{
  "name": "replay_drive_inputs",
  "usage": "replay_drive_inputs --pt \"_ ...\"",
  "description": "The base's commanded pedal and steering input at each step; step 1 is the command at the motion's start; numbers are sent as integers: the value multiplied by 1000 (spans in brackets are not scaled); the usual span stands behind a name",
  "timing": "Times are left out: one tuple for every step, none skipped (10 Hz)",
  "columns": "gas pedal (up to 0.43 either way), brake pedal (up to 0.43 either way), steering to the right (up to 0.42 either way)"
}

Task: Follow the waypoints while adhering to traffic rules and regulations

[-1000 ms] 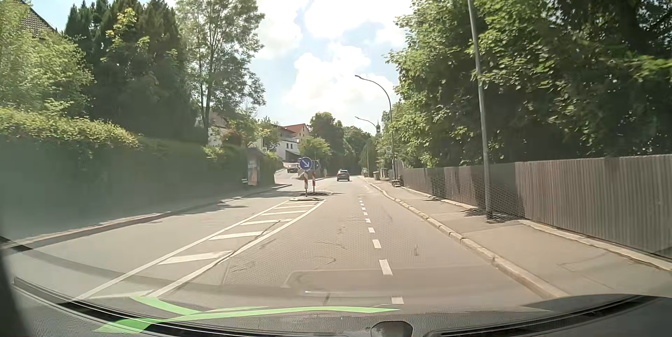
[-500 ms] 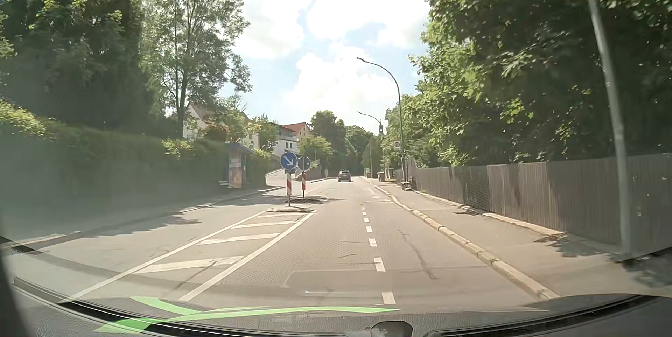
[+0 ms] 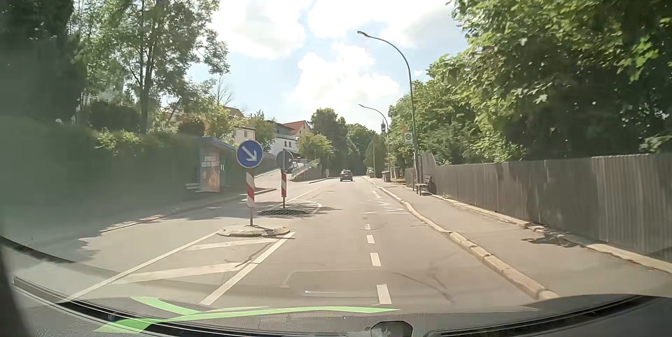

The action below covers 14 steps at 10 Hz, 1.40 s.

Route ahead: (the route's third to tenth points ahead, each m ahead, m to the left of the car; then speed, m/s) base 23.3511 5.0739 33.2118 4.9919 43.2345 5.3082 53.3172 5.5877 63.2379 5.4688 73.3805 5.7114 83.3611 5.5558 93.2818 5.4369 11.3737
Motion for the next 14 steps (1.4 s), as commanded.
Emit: replay_drive_inputs --pt "197 0 -9" --pt "197 0 -10" --pt "197 0 -10" --pt "197 0 -10" --pt "197 0 -10" --pt "197 0 -10" --pt "197 0 -10" --pt "197 0 -10" --pt "197 0 -10" --pt "197 0 -11" --pt "197 0 -12" --pt "197 0 -14" --pt "197 0 -15" --pt "197 0 -15"
